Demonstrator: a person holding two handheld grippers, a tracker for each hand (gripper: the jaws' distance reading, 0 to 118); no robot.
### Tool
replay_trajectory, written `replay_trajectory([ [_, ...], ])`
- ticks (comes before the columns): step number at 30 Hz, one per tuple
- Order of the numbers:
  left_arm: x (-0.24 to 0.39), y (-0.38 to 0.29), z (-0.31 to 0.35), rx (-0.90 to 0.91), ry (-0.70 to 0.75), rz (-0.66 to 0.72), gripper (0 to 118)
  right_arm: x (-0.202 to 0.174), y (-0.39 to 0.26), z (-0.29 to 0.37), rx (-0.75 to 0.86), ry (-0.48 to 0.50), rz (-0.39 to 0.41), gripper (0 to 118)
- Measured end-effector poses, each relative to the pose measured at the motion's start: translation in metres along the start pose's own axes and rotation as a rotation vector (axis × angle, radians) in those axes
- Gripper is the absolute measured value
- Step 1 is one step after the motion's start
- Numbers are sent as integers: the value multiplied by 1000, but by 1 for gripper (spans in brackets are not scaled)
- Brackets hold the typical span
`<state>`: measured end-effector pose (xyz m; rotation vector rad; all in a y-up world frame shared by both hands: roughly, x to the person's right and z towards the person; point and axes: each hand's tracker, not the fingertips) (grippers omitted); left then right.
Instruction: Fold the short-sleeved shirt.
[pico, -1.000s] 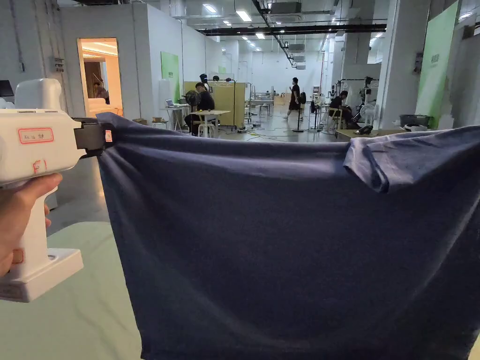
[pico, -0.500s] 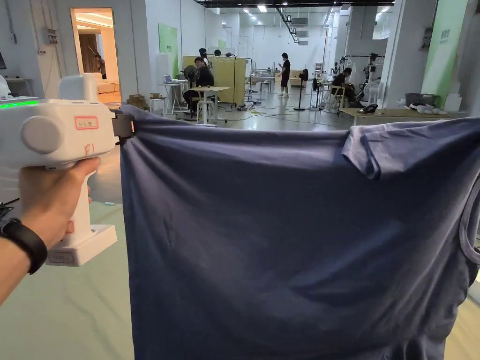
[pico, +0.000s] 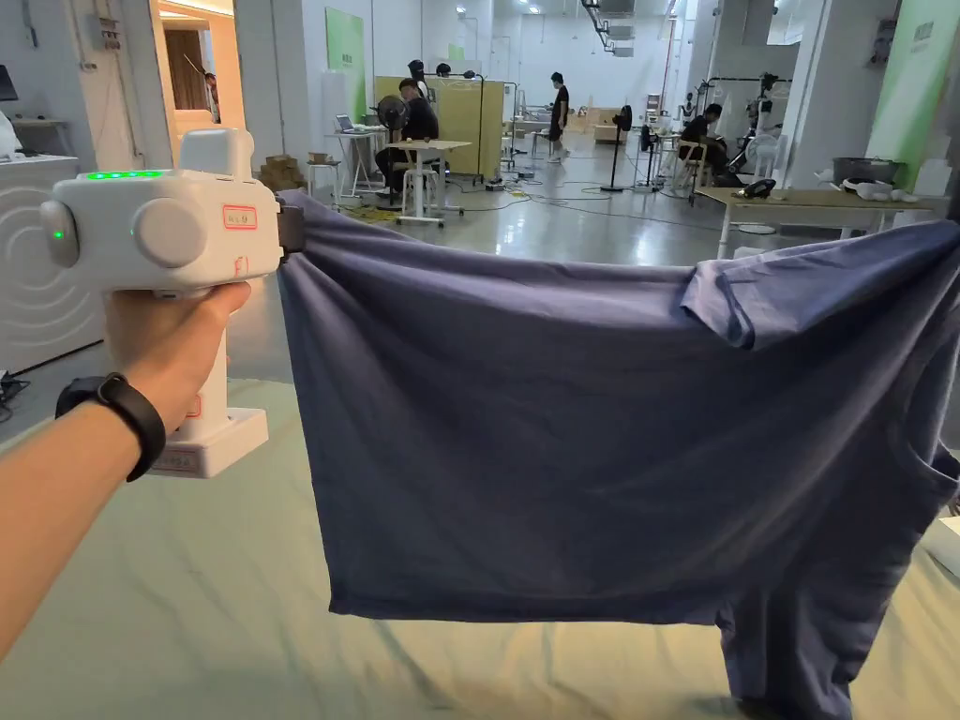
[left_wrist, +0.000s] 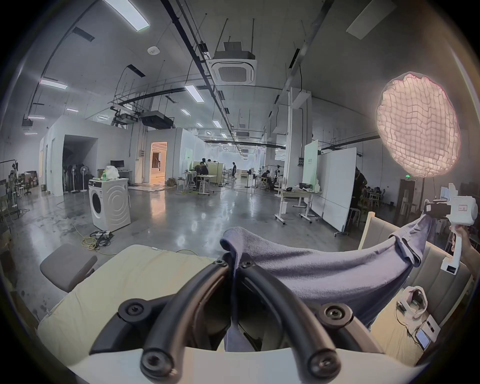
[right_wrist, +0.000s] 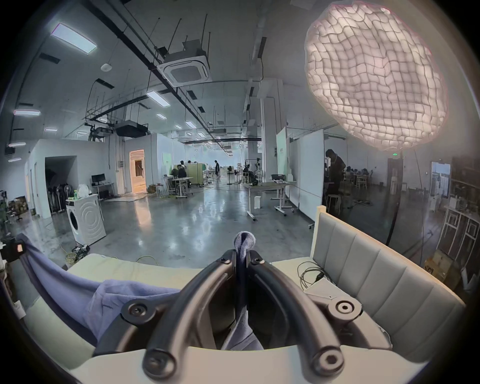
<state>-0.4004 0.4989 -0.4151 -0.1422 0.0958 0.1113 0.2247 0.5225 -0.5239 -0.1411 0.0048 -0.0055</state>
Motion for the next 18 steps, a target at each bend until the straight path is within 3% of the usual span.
replay_trajectory([
  [7,-2,-36,-31,-25,1,56,4,0,-25,-27,-54,-7,3,6],
  [14,-6,-153,-51,-193,-37,89,4,5,-134,-39,-210,40,46,6],
  [18,-16,-213,-10,-167,-107,164,4,20,-198,-2,-213,106,18,6],
])
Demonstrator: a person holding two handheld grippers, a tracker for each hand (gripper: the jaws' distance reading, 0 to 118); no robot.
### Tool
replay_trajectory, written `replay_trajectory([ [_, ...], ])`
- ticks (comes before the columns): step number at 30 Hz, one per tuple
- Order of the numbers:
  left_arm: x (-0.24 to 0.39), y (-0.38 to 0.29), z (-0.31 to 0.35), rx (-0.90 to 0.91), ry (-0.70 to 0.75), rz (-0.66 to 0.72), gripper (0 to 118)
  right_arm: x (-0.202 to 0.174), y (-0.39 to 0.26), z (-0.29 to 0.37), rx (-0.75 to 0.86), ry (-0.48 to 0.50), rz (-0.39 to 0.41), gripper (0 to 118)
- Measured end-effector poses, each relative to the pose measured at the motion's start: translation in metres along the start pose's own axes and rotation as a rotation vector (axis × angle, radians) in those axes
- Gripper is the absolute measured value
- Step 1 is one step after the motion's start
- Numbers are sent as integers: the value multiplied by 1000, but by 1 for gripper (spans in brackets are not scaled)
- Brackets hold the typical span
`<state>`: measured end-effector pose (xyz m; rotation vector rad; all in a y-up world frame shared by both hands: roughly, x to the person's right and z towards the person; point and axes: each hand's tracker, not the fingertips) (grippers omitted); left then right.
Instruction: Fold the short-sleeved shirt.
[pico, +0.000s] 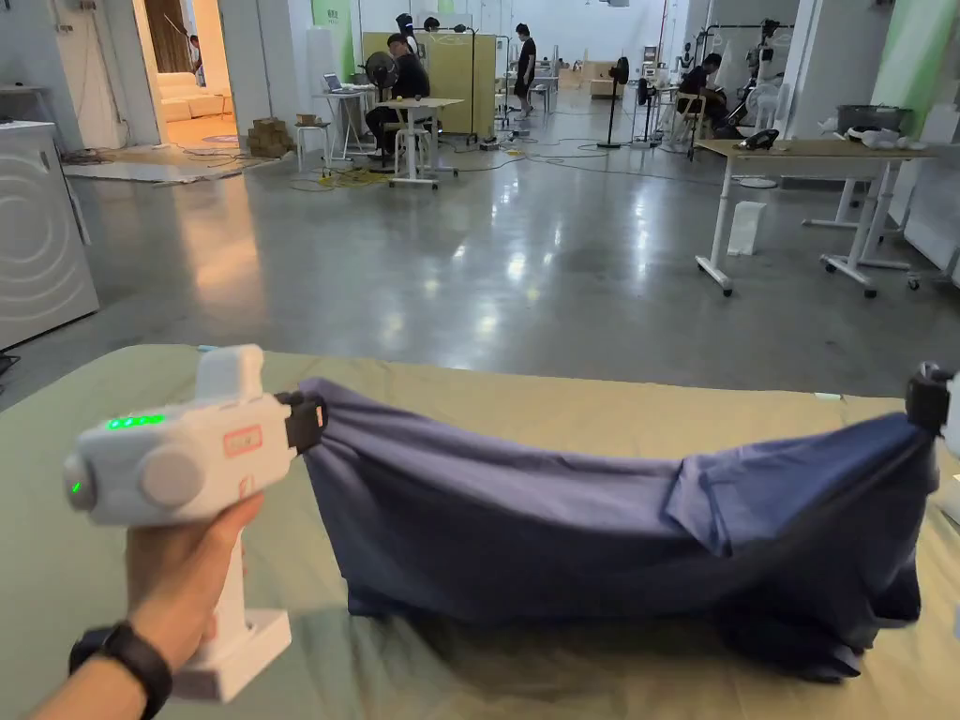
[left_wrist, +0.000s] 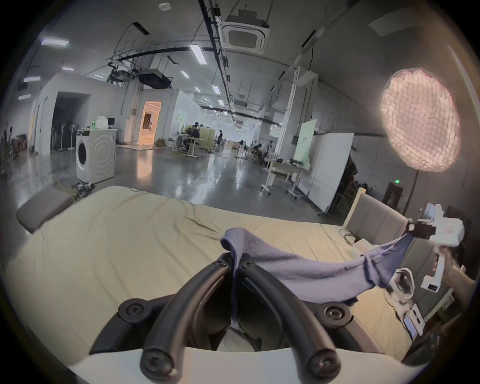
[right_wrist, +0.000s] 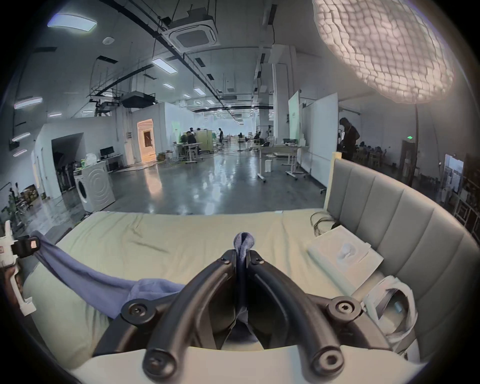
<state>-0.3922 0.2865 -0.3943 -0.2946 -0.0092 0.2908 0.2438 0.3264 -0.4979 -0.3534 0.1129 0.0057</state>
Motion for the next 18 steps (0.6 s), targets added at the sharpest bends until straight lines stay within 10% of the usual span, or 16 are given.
replay_trajectory([
  [18,-34,-235,214,-298,-50,0,4,47,-289,233,-292,-3,-145,6],
])
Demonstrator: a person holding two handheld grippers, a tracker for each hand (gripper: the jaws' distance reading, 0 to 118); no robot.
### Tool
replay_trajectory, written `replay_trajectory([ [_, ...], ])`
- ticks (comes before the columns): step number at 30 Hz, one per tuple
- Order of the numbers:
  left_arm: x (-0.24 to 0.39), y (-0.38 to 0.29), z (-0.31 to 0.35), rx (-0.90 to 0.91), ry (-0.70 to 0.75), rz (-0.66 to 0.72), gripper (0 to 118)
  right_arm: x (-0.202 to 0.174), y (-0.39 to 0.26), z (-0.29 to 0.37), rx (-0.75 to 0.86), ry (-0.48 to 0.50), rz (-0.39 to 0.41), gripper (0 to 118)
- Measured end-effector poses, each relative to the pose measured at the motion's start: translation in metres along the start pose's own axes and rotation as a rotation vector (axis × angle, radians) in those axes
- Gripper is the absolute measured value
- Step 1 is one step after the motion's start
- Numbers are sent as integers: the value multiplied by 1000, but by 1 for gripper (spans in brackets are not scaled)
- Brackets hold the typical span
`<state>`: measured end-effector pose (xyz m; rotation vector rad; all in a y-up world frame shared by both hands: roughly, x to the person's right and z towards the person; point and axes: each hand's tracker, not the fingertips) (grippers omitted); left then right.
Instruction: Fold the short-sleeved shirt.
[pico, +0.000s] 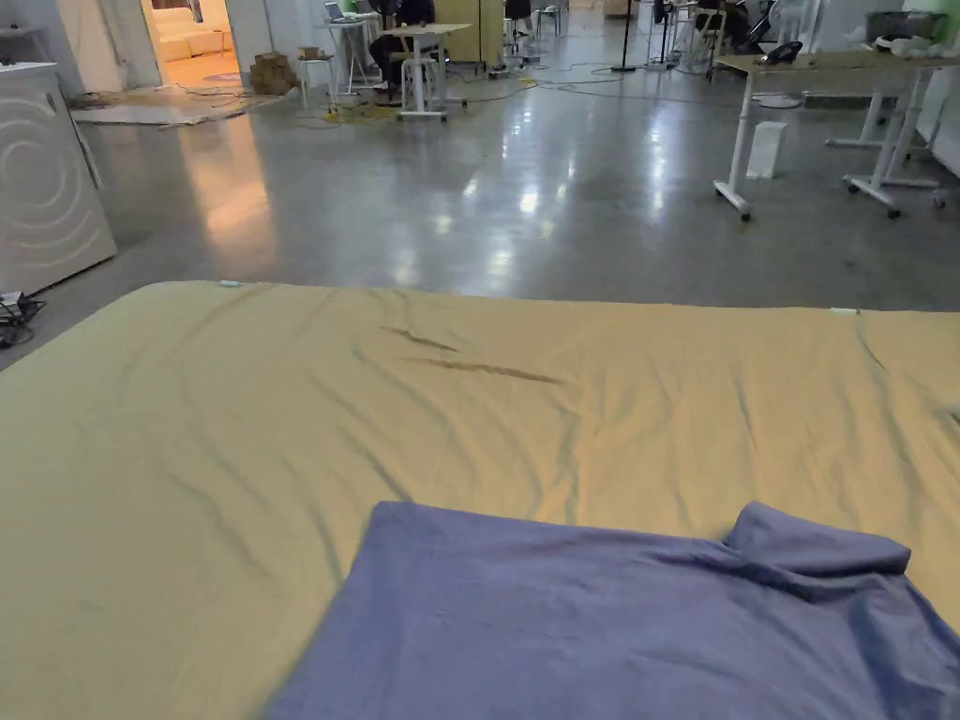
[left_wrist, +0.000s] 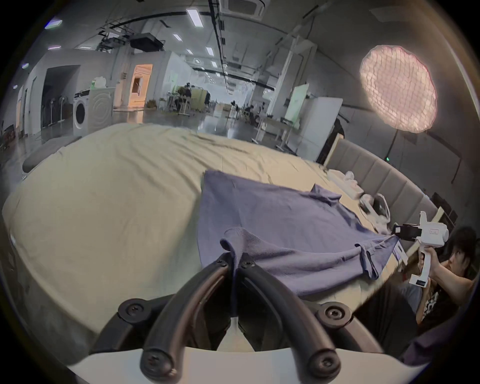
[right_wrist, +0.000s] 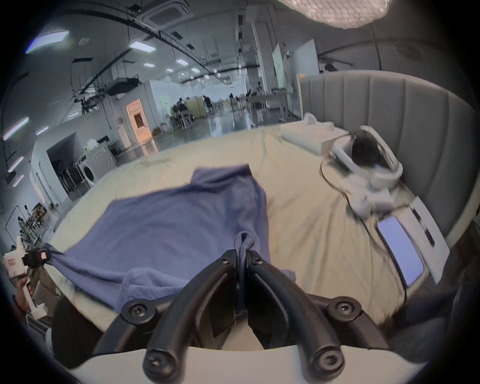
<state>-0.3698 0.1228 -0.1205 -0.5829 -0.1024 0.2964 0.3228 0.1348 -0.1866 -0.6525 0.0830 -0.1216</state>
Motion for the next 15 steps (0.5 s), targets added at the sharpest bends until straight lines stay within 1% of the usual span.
replay_trajectory([
  [2,-3,-9,-6,-78,5,9,4,2,-16,-1,-46,-10,5,6],
  [4,-2,-12,-8,-98,11,-24,4,4,-25,-5,-64,-20,-8,6],
  [9,-10,-19,-21,-189,39,-10,4,9,-31,-17,-124,-28,-30,6],
  [10,-13,-20,-24,-204,28,-2,4,10,-30,-19,-138,-22,-37,6],
  [11,-16,-23,-28,-223,14,8,9,20,-35,-28,-144,-21,-46,7],
  [12,-16,-25,-27,-221,24,8,21,23,-33,-29,-148,-25,-54,20],
  [13,-17,-27,-26,-233,39,10,55,25,-33,-29,-154,-34,-59,54],
  [14,-18,-29,-25,-243,48,9,86,28,-32,-29,-158,-42,-65,84],
  [15,-18,-30,-22,-259,61,2,106,30,-34,-25,-165,-48,-75,99],
])
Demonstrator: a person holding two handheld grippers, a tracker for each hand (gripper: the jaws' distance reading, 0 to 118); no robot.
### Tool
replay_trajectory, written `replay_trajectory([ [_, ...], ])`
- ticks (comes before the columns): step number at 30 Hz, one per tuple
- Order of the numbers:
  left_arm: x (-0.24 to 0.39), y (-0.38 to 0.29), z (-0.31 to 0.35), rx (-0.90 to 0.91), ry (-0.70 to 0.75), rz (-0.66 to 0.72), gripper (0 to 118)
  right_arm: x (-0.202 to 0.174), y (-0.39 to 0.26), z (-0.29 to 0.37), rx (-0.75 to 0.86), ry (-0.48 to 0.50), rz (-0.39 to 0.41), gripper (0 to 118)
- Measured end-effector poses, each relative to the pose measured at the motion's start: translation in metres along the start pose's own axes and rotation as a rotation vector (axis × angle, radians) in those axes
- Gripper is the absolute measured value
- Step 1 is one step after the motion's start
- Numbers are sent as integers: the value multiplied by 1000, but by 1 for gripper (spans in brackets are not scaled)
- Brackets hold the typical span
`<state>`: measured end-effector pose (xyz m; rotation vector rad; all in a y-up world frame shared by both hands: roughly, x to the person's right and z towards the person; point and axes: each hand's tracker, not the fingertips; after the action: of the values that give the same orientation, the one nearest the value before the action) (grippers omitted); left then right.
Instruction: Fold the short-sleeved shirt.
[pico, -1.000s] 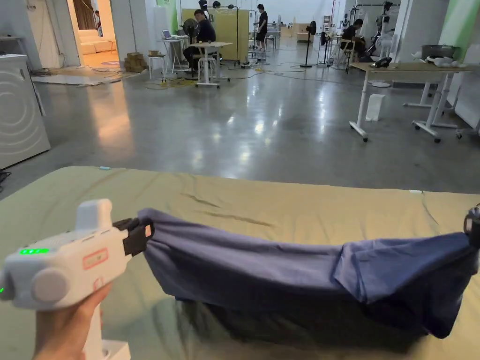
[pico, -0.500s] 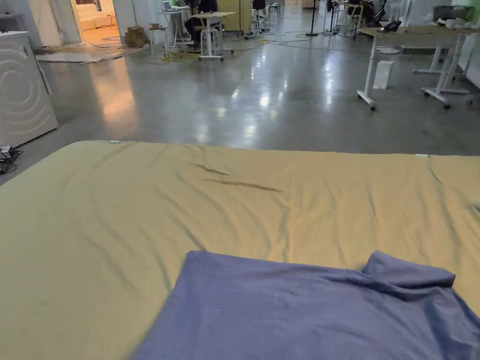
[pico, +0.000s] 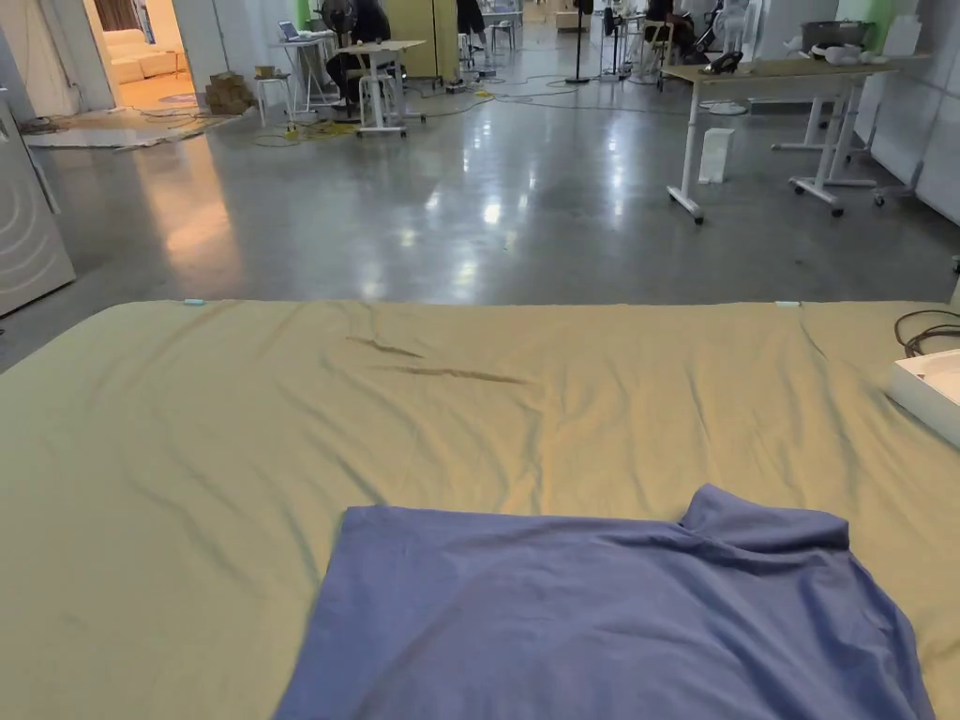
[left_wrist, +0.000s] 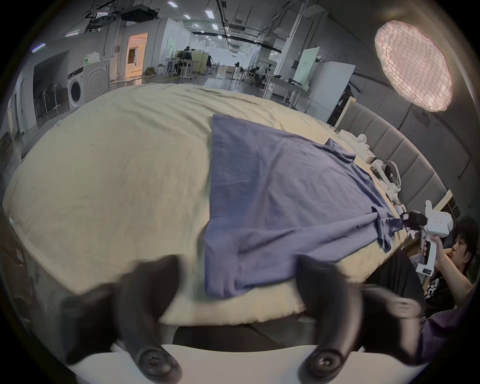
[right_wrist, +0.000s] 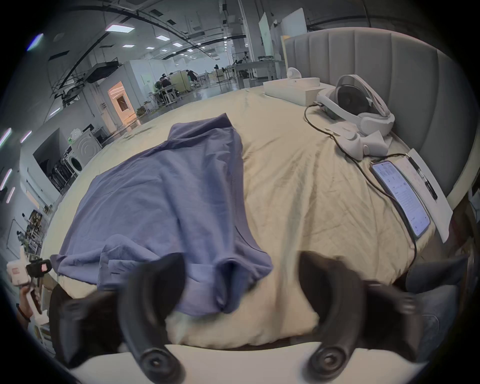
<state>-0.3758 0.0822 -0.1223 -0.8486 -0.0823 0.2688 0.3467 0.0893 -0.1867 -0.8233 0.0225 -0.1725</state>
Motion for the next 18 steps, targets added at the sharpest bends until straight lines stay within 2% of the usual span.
replay_trajectory([
  [5,13,12,45,139,-14,-32,108,-6,1,50,116,14,-11,98],
  [11,89,52,141,486,17,-183,108,-55,16,130,432,99,22,99],
  [14,130,59,181,622,41,-233,108,-83,22,155,524,117,86,99],
  [18,167,58,212,728,62,-243,108,-121,25,174,619,80,257,99],
])
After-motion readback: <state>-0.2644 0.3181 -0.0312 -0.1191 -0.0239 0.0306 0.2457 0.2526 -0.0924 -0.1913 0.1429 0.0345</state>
